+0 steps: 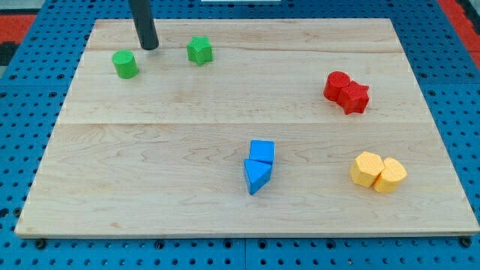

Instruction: Slide green star closer to the green circle

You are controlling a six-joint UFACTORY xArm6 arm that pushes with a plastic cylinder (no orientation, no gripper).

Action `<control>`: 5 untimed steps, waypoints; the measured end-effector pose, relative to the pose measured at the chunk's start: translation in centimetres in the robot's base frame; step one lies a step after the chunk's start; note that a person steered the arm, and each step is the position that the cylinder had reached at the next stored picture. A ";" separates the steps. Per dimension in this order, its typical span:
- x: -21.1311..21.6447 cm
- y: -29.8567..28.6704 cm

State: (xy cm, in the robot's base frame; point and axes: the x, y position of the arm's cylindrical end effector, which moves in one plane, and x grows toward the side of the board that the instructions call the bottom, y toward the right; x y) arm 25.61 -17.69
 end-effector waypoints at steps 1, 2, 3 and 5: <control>4.8 -3.1; 8.6 -2.9; 8.2 6.9; 0.4 15.9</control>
State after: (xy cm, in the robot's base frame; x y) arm 25.97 -1.82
